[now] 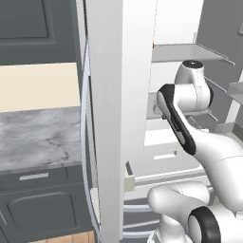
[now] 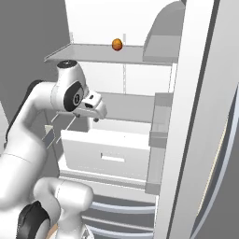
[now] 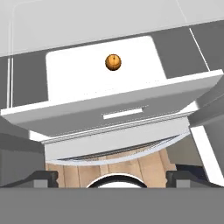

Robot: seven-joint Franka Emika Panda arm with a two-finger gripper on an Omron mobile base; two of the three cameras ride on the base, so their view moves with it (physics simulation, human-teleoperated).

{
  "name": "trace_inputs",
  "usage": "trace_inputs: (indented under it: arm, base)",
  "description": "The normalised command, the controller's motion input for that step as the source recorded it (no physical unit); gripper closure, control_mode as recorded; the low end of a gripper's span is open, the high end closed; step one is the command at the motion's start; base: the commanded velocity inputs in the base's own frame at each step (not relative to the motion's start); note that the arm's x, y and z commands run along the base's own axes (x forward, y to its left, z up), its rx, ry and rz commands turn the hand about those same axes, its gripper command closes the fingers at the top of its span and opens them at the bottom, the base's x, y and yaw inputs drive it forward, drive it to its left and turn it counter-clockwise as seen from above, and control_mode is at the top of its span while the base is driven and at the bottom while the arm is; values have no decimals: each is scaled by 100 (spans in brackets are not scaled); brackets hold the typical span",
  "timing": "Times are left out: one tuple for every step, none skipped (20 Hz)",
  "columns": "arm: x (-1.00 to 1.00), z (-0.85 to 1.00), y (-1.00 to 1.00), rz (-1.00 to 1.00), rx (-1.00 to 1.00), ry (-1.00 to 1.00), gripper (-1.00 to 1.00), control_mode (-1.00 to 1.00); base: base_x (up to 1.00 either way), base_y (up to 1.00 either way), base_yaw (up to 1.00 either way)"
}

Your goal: Fully open the fridge drawer.

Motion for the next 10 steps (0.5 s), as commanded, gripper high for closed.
trace_inputs:
  arm:
    - [0,-38,-24,-17,0,0,-100,-100]
    - [-6,-37,-35,-16,0,0,-100,-100]
    - [-6,-36,-36,-15,1,0,-100,-100]
    - [-4,-35,-35,-15,1,0,-100,-100]
    - [-6,-34,-30,-15,0,0,-100,-100]
    - [-1,-33,-26,-16,0,0,-100,-100]
    - [0,-34,-23,-17,0,0,-100,-100]
    - [0,-34,-15,-17,0,0,-100,-100]
    - [0,-40,-9,-16,0,0,-100,-100]
    - [0,-48,0,-9,0,0,-100,-100]
  base:
    - [0,0,0]
    - [0,0,0]
    - [0,0,0]
    - [0,0,0]
    - [0,0,0]
    - [0,0,0]
    - [0,0,0]
    - [0,0,0]
    - [0,0,0]
    - [0,0,0]
